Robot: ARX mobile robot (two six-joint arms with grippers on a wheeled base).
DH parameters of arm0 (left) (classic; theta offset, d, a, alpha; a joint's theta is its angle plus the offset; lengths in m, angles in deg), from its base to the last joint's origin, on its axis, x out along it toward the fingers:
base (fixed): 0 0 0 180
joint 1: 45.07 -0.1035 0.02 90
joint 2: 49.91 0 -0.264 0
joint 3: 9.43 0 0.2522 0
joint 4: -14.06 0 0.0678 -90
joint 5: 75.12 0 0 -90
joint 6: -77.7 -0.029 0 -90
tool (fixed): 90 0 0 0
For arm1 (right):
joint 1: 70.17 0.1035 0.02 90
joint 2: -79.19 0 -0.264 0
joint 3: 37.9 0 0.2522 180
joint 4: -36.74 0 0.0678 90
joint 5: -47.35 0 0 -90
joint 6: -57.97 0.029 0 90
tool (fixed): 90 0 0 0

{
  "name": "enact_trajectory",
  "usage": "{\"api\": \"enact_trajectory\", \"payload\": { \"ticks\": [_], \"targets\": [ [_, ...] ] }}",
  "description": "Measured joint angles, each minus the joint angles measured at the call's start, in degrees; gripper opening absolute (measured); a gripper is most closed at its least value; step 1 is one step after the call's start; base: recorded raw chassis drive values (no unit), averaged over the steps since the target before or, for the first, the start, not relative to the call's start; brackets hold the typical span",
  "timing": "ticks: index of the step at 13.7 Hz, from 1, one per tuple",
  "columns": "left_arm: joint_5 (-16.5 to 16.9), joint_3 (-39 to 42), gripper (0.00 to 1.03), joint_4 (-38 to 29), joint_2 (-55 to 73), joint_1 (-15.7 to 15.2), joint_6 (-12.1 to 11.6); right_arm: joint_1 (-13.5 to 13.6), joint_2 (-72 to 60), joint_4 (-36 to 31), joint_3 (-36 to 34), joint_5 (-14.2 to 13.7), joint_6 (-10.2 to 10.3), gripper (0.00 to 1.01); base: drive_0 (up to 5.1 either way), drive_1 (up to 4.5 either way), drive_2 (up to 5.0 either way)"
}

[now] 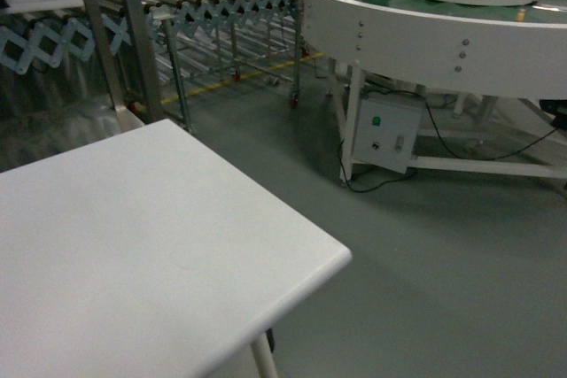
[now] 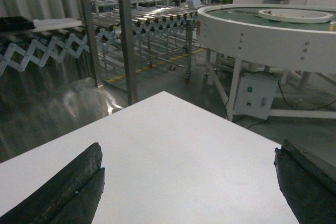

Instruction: Pick red block from blue box to shelf

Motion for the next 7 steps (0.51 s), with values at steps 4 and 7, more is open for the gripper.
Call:
{"api": "enact_trajectory", "payload": {
  "ticks": [4, 7],
  "targets": [
    [0.0, 0.0, 0.98, 0.0, 0.0, 0.0, 0.0, 0.0, 0.0, 0.0, 0.0, 0.0, 0.0, 0.25, 3.0, -3.56, -3.6],
    [0.0, 0.0, 0.98, 0.0, 0.0, 0.0, 0.0, 0.0, 0.1, -0.1, 0.0, 0.0, 0.0, 0.25, 2.5, -3.51, -3.5]
  ]
}}
